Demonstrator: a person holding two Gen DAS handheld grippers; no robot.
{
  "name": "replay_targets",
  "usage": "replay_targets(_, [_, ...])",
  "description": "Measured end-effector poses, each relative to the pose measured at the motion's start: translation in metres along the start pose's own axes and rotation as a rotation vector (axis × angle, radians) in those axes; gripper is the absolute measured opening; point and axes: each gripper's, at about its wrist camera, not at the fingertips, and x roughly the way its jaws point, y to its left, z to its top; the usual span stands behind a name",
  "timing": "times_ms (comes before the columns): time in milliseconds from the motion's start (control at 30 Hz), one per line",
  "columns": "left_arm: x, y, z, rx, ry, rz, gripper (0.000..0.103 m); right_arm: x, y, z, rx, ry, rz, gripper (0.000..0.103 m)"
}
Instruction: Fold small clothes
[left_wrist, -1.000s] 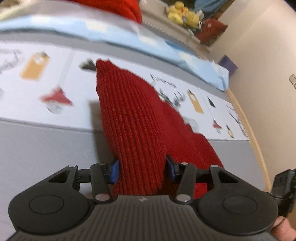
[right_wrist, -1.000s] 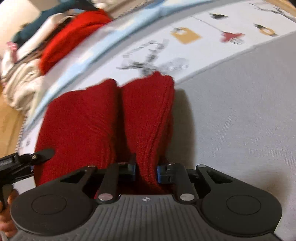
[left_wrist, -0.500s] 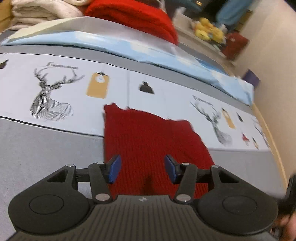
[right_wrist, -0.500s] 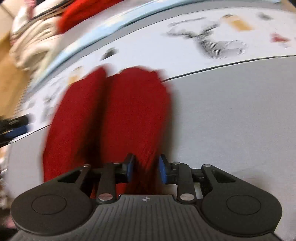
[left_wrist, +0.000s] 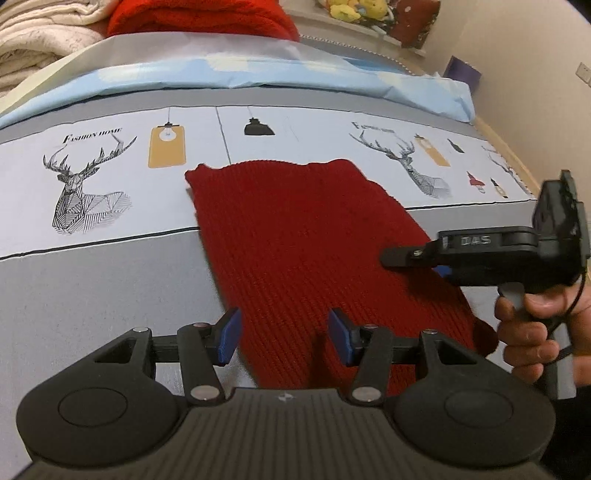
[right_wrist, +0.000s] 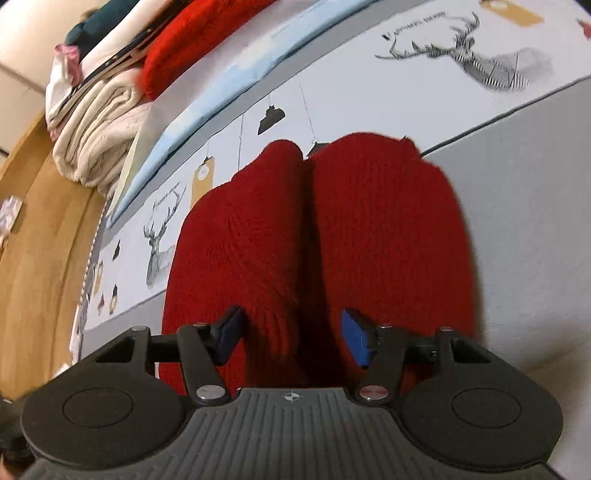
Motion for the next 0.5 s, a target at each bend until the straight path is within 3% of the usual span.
replay_targets(100, [-0.001, -0.003, 0.004, -0.004, -0.011, -0.010, 0.056, -0.008, 0.011, -0.006, -0.080, -0.045, 0.003, 0.026])
replay_targets(200, [0.000, -0.006, 0.011, -0.025, -0.020, -0.034, 0.056, -0.032, 0.010, -0.001, -0.041, -0.150, 0.055, 0.020])
replay_targets(333, [0.004, -0.021, 0.015, -0.021, -0.019, -0.084, 0.056, -0.066, 0.017, -0.009, -0.093, -0.265, 0.024, 0.020])
replay_targets(400, [0.016, -0.029, 0.013, -0.002, 0.023, -0.089, 0.056, -0.064, 0.011, -0.010, -0.109, -0.234, -0.059, 0.020])
replay_targets(467, [0.037, -0.036, 0.006, 0.048, 0.121, -0.021, 0.056, -0.044, -0.001, -0.012, -0.118, -0.128, -0.162, 0.020])
replay_targets(500, [0.048, -0.039, 0.000, 0.077, 0.172, 0.021, 0.061, -0.034, -0.009, -0.014, -0.100, -0.076, -0.190, 0.020])
